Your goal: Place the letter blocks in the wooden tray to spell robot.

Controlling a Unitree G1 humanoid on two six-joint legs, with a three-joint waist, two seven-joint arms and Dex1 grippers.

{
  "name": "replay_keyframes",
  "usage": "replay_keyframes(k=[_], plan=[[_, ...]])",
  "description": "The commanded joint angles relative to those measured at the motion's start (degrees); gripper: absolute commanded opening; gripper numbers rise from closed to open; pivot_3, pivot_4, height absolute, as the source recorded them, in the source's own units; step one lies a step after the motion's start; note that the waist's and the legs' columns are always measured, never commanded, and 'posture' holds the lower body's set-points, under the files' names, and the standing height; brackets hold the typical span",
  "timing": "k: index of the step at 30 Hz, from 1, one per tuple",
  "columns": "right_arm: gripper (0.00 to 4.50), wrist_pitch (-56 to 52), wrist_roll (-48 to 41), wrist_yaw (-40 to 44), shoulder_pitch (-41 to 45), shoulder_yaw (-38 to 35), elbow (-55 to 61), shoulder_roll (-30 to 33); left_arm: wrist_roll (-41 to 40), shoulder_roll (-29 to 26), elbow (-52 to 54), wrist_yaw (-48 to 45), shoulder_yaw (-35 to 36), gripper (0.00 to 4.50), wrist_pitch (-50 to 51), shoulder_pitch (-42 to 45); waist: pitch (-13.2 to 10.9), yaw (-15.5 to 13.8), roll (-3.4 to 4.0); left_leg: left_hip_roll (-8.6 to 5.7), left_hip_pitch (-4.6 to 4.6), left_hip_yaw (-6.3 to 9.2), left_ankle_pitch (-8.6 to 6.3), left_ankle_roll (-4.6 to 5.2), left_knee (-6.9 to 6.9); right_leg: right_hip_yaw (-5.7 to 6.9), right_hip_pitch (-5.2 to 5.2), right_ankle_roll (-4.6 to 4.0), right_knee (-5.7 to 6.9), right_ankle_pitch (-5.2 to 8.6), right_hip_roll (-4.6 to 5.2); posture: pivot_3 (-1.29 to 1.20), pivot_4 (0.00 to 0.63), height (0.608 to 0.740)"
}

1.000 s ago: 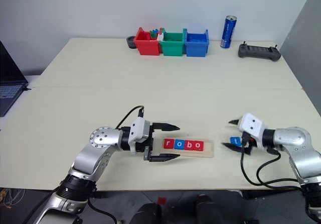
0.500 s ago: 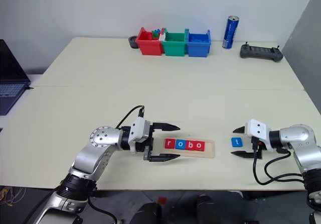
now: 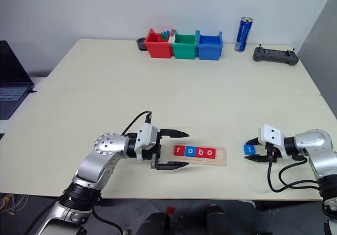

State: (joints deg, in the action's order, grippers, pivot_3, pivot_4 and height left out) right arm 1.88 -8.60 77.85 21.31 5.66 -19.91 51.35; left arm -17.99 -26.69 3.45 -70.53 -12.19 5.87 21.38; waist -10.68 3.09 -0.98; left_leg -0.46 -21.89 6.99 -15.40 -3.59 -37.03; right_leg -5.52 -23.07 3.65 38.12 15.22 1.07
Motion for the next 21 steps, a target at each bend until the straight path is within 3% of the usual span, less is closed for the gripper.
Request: replay_keyframes(k=[1, 14, 21], plan=[[1.47, -0.8, -0.1, -0.3, -0.2, -1.0, 0.8, 0.6, -0.7, 0.3, 0.7, 0.1, -0.1, 4.50, -0.4, 0.8, 0.0, 0.0, 0.00, 0.00, 0.00, -0.01, 0.00, 0.00, -0.01, 0.00, 0.00, 0.00, 0.00, 0.00, 0.00, 0.00, 0.150, 0.740], [1.46, -2.3, -1.1, -1.0, -0.2, -2.2, 5.2, 1.6, -0.4, 0.5, -2.2, -0.5, 0.3, 4.50, -1.9, 2.7, 0.0, 0.1, 0.01, 0.00, 0.01, -0.01, 0.00, 0.00, -0.01, 0.00, 0.00, -0.01, 0.04, -0.01, 0.00, 0.00, 0.150, 0.740], [1.46, -7.5, -3.5, -2.4, -1.0, -2.8, 14.6, 0.9, -0.5, 0.4, -2.4, -0.5, 0.4, 4.50, -2.2, 3.0, 0.0, 0.0, 0.01, 0.00, 0.00, 0.01, 0.00, 0.00, -0.01, 0.01, -0.01, -0.01, 0.05, -0.01, 0.00, 0.00, 0.150, 0.740]])
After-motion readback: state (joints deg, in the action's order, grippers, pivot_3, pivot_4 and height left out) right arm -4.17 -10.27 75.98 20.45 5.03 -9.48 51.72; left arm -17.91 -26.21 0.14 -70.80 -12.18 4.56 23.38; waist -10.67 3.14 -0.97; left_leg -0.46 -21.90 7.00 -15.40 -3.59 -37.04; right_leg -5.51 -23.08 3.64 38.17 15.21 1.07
